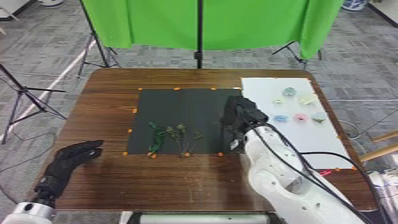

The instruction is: Arrange flowers

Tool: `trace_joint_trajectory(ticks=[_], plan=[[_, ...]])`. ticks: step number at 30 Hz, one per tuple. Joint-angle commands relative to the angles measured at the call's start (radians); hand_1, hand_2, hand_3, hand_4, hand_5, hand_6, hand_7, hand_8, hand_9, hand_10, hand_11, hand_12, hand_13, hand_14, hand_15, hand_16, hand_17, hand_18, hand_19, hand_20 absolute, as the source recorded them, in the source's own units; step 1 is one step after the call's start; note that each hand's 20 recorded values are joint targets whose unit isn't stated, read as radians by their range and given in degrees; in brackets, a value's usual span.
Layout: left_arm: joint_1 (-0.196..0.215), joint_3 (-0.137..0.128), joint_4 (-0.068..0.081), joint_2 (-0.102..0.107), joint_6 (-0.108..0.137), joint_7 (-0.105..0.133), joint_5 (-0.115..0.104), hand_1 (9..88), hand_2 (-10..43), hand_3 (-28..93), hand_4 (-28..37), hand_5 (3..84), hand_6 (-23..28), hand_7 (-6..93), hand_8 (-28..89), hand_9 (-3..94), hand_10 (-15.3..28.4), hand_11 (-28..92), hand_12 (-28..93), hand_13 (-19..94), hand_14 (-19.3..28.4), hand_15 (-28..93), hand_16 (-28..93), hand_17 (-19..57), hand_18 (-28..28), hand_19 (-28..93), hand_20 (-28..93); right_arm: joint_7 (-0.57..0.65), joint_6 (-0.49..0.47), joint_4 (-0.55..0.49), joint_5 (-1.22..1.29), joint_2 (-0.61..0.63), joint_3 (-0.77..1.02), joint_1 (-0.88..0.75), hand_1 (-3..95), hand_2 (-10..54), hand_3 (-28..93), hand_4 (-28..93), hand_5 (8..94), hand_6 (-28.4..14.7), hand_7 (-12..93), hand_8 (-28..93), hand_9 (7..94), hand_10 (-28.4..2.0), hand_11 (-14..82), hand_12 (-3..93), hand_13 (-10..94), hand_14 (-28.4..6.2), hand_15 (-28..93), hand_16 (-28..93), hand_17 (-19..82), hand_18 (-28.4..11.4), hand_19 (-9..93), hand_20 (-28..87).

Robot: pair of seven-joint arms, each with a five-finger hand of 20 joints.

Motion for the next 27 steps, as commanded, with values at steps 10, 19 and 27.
trace_joint_trajectory(ticks=[10, 19, 27], plan=[[0.011, 0.006, 0.008, -0.005, -0.027, -0.029, 0.003, 28.1, -8.0, 66, -15.1, 49.9, 4.0, 14.4, -5, 46.9, 14.2, 21, 15, 36, 18.5, 19, 4, 5.3, 13.3, 5, 19, -0.113, -0.009, 0.001, -0.071, 0.045, -0.037, -0.046, 56.2, -9.5, 57, -4, 81.6, -4.1, 31, 20, 87.8, -11.3, 43.1, 30.9, 94, -0.3, 61, 30, 71, -9.7, 93, 50], [0.001, 0.013, 0.011, -0.004, -0.025, -0.026, 0.005, 28.2, -7.8, 66, -15.1, 49.8, 4.0, 14.2, -5, 47.0, 14.2, 20, 15, 36, 18.6, 19, 4, 5.3, 13.3, 5, 19, -0.188, 0.122, 0.1, -0.135, 0.072, -0.068, -0.005, 56.0, -9.5, 58, -6, 80.8, -3.9, 32, 18, 87.4, -11.1, 41.8, 32.3, 94, -0.8, 58, 33, 69, -10.2, 93, 48], [0.006, 0.014, 0.009, -0.01, -0.022, -0.025, 0.007, 28.2, -7.8, 66, -15.0, 49.8, 3.9, 14.2, -5, 47.0, 14.2, 20, 15, 36, 18.6, 19, 4, 5.3, 13.3, 5, 19, -0.197, 0.144, 0.102, -0.133, 0.08, -0.078, 0.007, 55.3, -9.5, 59, -6, 80.7, -3.6, 32, 18, 87.6, -10.9, 41.7, 32.9, 94, -0.8, 58, 33, 69, -10.4, 93, 49]])
